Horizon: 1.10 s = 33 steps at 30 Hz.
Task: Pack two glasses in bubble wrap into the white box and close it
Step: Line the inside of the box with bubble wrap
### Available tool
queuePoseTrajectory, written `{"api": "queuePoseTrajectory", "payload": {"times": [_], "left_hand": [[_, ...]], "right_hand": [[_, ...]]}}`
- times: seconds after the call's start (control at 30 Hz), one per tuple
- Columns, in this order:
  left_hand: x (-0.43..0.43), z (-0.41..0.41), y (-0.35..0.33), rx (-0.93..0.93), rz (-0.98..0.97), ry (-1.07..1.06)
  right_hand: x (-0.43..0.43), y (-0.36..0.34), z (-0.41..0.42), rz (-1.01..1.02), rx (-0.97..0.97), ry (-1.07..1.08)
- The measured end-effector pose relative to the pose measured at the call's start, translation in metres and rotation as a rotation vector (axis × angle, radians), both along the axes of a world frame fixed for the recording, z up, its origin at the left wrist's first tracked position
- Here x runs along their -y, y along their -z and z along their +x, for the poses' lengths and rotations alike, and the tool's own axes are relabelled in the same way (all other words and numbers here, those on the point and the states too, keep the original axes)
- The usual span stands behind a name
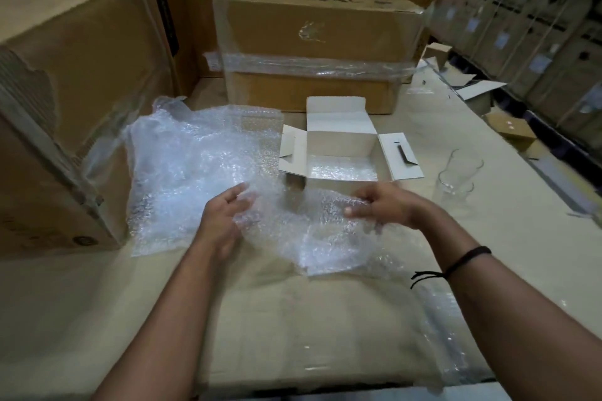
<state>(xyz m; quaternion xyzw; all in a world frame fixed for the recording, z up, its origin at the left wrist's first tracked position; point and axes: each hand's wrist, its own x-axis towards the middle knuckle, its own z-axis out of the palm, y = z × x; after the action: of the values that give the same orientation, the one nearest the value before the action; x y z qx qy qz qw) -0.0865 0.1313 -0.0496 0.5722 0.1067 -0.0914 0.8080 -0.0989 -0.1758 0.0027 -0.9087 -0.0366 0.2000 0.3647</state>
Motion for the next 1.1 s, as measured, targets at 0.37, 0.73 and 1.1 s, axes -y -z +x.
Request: {"api": "queuePoseTrajectory", "payload": {"times": [0.37,0.73,1.1], "left_hand": [[0.013,-0.022,0.014,-0.146,-0.152,-0.423],[0.026,-0.049,0.013,-0.095,-0.125,-0.59],[0.0,-0.049,0.027,-0.082,0.22,-0.695]], "right_hand": [[0.087,0.034,-0.039,0.571,-0.181,-0.058],[0.112,0.008,-0.024,-0.166,0.071,0.143],[0.011,0.068,-0.09,-0.615,0.287,-0.042]]}}
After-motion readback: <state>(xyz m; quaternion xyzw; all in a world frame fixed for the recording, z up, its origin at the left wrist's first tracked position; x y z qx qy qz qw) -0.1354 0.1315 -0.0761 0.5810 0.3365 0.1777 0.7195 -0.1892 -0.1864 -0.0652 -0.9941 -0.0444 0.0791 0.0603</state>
